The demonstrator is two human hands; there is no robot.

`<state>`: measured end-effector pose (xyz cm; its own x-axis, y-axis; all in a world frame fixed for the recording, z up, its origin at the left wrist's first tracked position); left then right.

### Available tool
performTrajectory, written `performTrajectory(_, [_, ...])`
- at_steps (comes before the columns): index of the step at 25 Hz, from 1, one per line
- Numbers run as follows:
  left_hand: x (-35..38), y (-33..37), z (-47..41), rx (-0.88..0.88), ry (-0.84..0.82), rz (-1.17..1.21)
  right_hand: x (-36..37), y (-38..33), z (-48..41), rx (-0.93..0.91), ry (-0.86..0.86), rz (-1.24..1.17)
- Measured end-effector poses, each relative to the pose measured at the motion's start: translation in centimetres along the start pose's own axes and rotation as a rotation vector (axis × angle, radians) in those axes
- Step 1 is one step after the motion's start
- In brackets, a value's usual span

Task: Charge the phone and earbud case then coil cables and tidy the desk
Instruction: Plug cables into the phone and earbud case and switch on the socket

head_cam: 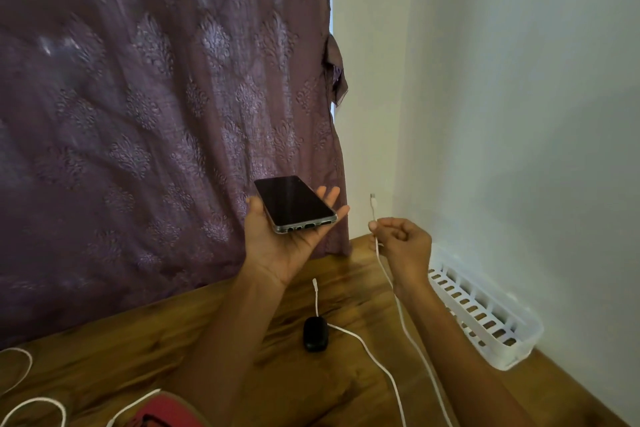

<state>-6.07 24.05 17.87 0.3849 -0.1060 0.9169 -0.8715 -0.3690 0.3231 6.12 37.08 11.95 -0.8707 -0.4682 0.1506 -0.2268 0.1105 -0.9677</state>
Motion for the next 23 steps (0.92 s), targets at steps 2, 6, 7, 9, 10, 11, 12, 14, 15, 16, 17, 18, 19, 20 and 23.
performTrajectory(2, [1.5,0.7,-0.6,0.014,-0.025,-0.017,0.9,-4.4,0.4,-0.125,-0.026,-0.045])
performTrajectory(6, [4.7,2.1,-1.7,0.033,-0.048,-0.009,2.7,-12.8,2.2,-0.388,-0.029,0.011])
performTrajectory(7, [5.4,2.4,-1.9,0.034,-0.055,-0.018,3.0,-14.5,2.9,-0.442,-0.026,0.028])
performTrajectory(9, [6.8,3.0,-2.4,0.044,-0.075,-0.042,3.6,-17.0,4.3,-0.521,-0.03,0.073])
performTrajectory(10, [7.6,3.2,-2.6,0.053,-0.09,-0.053,4.0,-18.1,5.0,-0.556,-0.032,0.106])
performTrajectory(11, [8.4,3.5,-2.8,0.059,-0.103,-0.059,4.3,-18.9,5.7,-0.586,-0.035,0.139])
performTrajectory(12, [9.1,3.6,-3.0,0.061,-0.115,-0.066,4.7,-19.6,6.4,-0.61,-0.038,0.163])
performTrajectory(14, [10.7,3.7,-3.2,0.063,-0.141,-0.071,5.2,-20.3,7.6,-0.647,-0.047,0.203])
performTrajectory(15, [11.3,3.7,-3.3,0.068,-0.152,-0.064,5.5,-20.4,8.1,-0.661,-0.055,0.227])
performTrajectory(16, [11.9,3.7,-3.3,0.074,-0.166,-0.062,5.8,-20.5,8.5,-0.67,-0.061,0.25])
performTrajectory(17, [12.4,3.6,-3.3,0.077,-0.178,-0.068,6.2,-20.5,8.7,-0.672,-0.064,0.272])
performTrajectory(18, [12.9,3.5,-3.2,0.074,-0.187,-0.079,6.4,-20.5,9.0,-0.668,-0.063,0.291])
performTrajectory(19, [13.2,3.4,-3.1,0.07,-0.192,-0.09,6.6,-20.5,9.2,-0.665,-0.053,0.304])
performTrajectory(20, [13.5,3.2,-3.1,0.067,-0.198,-0.093,6.6,-20.6,9.4,-0.666,-0.042,0.311])
performTrajectory(23, [14.2,2.5,-2.6,0.056,-0.214,-0.085,6.4,-21.2,10.0,-0.681,-0.005,0.318])
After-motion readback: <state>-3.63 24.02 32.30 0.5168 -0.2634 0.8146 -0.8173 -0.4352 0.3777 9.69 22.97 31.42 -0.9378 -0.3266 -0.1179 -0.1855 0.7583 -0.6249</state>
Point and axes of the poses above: each hand's wrist, its own z-axis away from the middle knuckle, its own x-axis out of the palm, y = z × x, the point moved 8 cm from there along -z, towards the middle knuckle, and after that the axes turned 15 degrees about -y, right-handed, at the moved point
